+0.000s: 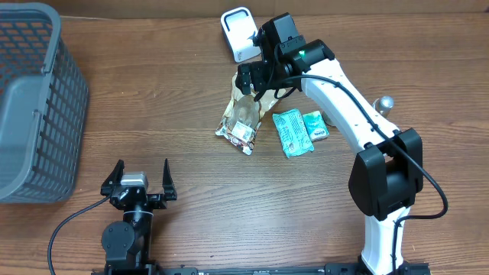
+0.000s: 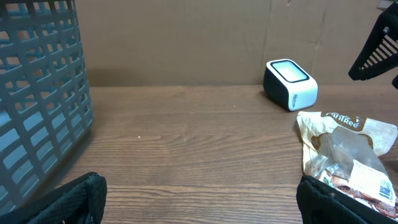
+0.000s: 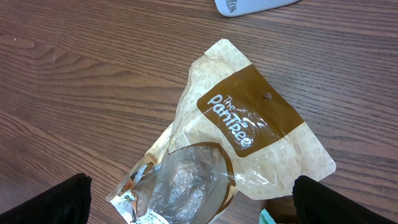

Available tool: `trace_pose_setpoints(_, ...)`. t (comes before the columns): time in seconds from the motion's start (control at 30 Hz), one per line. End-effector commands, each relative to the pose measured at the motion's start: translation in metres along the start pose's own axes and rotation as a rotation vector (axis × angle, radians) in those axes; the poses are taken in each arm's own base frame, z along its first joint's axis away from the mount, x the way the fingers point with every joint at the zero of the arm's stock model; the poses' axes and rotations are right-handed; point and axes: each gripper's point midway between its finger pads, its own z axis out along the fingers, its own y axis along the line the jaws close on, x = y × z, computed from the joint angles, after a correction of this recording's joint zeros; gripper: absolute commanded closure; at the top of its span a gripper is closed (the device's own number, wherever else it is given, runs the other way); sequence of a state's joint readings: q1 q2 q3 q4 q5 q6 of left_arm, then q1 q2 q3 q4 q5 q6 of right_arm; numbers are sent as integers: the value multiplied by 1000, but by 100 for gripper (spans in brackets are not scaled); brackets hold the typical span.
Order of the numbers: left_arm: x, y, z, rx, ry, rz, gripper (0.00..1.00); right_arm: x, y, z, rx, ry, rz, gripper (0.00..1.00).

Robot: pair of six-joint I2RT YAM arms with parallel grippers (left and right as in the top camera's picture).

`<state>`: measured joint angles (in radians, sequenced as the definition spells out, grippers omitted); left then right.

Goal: Scan the item barcode

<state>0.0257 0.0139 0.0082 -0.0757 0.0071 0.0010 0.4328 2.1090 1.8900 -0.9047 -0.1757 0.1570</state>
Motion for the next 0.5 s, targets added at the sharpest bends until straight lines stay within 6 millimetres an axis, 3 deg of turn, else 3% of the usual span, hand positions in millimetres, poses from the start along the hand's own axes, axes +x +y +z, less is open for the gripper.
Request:
trace_pose_setpoints(0.0,0,-3,0,16,-5,19,0,-13,8,-23,-11,-58,-17,0)
trace_pose_setpoints(0.2,0,-3,0,16,-6,19,0,-26,19,-63,-30,-140,-33,0)
trace_pose_setpoints(0.27,0,-3,0,16,-5,19,1,-34,27,-94,-44,-203,-45,0)
trace_pose_setpoints(0.47,0,-3,0,16,-6,19,0,-44,43,-161,-74,-334,-72,0)
